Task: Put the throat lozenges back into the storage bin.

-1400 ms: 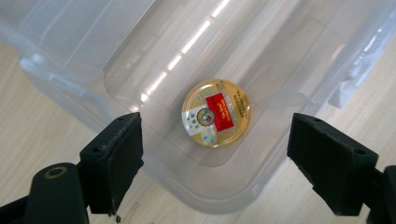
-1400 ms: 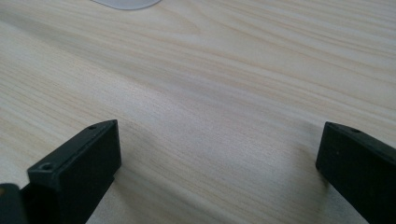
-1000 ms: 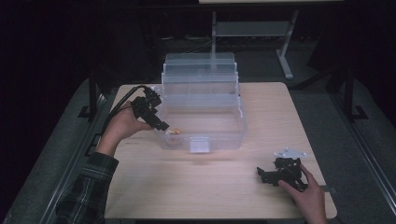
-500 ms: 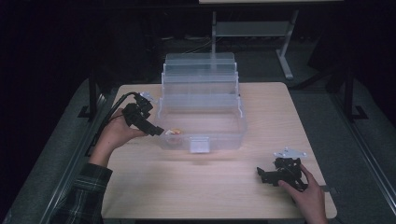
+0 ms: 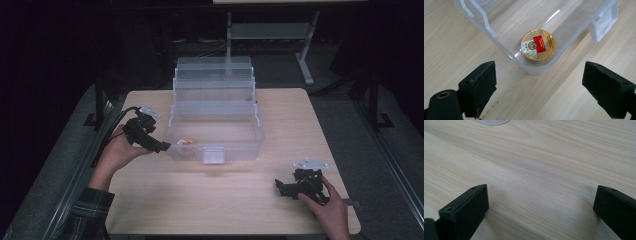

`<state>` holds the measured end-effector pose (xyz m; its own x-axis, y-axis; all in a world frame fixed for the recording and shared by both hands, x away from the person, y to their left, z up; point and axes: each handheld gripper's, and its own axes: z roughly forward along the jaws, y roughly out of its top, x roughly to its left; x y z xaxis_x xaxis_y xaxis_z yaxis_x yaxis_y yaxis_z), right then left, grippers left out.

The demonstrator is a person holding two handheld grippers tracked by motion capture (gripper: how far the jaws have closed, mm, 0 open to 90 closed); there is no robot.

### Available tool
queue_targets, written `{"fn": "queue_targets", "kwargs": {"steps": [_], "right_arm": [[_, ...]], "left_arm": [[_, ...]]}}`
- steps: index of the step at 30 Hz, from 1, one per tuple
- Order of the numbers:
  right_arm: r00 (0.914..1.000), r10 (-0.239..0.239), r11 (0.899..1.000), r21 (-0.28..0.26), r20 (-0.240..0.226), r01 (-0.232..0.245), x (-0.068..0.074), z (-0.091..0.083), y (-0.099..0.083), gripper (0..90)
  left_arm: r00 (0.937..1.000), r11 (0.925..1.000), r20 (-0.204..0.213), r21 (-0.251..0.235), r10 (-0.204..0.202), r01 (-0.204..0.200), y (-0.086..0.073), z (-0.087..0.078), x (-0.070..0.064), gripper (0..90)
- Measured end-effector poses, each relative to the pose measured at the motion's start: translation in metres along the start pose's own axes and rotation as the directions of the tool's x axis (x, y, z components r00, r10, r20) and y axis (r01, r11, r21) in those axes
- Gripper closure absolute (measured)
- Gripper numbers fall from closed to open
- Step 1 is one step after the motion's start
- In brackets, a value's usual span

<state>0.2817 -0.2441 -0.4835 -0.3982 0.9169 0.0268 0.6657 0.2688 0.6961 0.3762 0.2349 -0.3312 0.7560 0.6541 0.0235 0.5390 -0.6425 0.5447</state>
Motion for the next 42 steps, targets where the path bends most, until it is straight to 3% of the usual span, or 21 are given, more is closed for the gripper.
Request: {"fn": "queue_targets", "kwargs": {"steps": [14,24,42], "right_arm": [[1.0,0.0,1.0,-0.001,-0.002,0.0,0.0,0.0,0.0,0.0],[1.0,0.0,1.0,-0.001,0.0,0.0,0.0,0.0,0.0,0.0],[1.0,0.0,1.0,0.0,0.0,0.0,0.0,0.0,0.0,0.0]], "left_arm": [[0.9998,0.9991,-0.014,-0.04,-0.011,0.01,-0.027,-0.005,-0.013,11.5],[0.9996,0.996,-0.008,-0.085,-0.028,0.027,-0.054,0.004,-0.024,11.8],[0.9968,0.983,-0.051,-0.176,-0.061,0.052,-0.099,0.008,-0.037,11.9]]}}
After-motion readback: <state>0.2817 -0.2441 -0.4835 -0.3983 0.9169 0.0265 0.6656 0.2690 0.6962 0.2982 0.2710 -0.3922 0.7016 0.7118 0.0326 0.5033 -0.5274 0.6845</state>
